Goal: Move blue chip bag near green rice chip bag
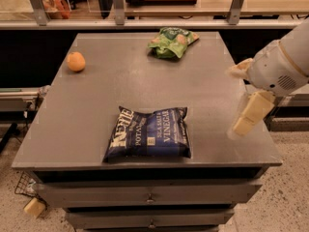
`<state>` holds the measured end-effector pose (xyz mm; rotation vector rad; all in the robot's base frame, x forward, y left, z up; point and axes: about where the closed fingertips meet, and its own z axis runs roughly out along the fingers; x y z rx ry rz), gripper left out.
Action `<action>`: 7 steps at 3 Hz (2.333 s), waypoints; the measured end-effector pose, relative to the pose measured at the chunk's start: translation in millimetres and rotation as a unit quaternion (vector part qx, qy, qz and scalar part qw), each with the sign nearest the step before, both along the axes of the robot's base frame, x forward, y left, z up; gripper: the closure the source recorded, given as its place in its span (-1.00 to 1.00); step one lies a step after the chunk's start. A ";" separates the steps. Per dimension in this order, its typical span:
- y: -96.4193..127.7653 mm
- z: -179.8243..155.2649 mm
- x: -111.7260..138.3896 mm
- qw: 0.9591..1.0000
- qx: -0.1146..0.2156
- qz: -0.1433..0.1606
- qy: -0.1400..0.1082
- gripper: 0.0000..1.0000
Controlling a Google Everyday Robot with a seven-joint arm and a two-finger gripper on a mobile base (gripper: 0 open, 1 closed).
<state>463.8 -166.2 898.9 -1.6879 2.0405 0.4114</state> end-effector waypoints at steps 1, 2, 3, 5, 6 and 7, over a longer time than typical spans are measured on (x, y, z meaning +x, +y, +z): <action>22.3 -18.0 -2.9 0.998 0.050 0.002 0.034 -1.00; 53.8 -28.8 -13.9 0.993 0.092 0.006 0.068 -1.00; 82.8 -42.2 -22.0 0.988 0.123 0.010 0.093 -1.00; 104.7 -53.4 -17.5 0.985 0.145 -0.007 0.094 -0.19; 96.8 -46.5 -12.4 0.986 0.144 -0.026 0.083 0.27; 86.6 -42.9 -11.2 0.986 0.141 -0.047 0.079 0.74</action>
Offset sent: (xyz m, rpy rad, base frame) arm -0.0282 0.0906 -0.0428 0.2861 0.2297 0.0202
